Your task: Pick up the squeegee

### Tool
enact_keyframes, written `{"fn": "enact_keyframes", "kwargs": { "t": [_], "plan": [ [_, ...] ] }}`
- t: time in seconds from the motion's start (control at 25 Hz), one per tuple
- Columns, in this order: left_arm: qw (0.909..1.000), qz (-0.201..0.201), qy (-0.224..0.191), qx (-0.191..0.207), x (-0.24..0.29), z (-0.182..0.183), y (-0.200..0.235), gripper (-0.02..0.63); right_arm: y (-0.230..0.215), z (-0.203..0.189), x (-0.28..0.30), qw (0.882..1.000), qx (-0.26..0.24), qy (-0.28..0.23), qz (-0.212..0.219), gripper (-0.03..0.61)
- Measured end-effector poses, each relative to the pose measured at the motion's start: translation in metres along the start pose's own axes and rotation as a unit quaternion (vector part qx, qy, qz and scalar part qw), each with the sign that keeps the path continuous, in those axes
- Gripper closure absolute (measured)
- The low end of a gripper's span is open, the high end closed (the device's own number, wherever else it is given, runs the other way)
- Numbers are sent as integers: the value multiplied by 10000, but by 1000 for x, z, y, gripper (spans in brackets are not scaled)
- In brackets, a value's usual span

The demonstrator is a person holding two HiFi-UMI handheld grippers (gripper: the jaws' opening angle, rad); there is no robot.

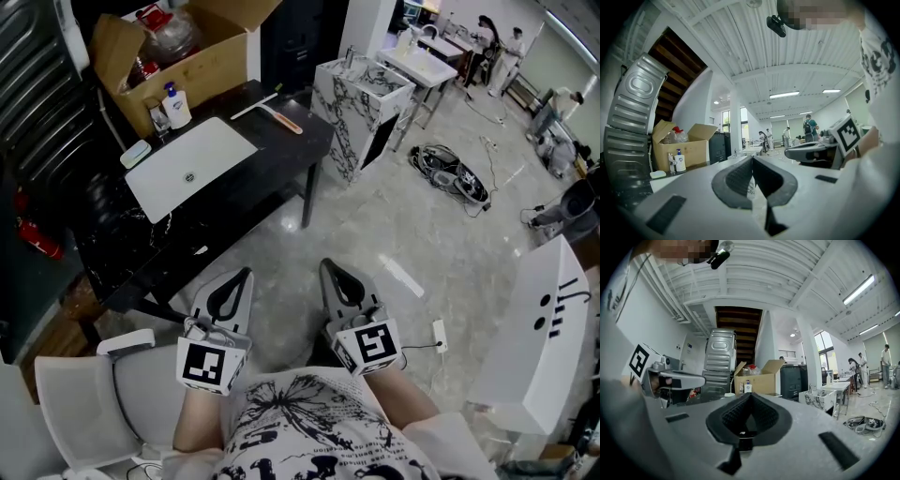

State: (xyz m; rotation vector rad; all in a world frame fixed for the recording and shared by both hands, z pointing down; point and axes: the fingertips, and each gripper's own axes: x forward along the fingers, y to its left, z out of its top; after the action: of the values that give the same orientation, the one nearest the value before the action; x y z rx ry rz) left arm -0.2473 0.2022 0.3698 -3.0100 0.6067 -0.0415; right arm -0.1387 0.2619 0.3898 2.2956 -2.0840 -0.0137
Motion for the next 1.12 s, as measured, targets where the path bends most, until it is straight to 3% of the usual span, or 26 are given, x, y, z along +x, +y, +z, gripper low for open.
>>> {"fn": "enact_keyframes", "kwargs": {
  "t": [0.2,0.76,1.12],
  "plan": [
    [9996,254,126,12,55,-13,4,601,-54,-13,38,10000,69,6,32,586],
    [9866,1623,108,-144,246,5,24,601,-228,-9,164,9931,29,161,1158,586],
    [9747,2177,376,-346,299,-13,54,601,-264,-25,228,9856,-56,342,1654,586]
  ]
}}
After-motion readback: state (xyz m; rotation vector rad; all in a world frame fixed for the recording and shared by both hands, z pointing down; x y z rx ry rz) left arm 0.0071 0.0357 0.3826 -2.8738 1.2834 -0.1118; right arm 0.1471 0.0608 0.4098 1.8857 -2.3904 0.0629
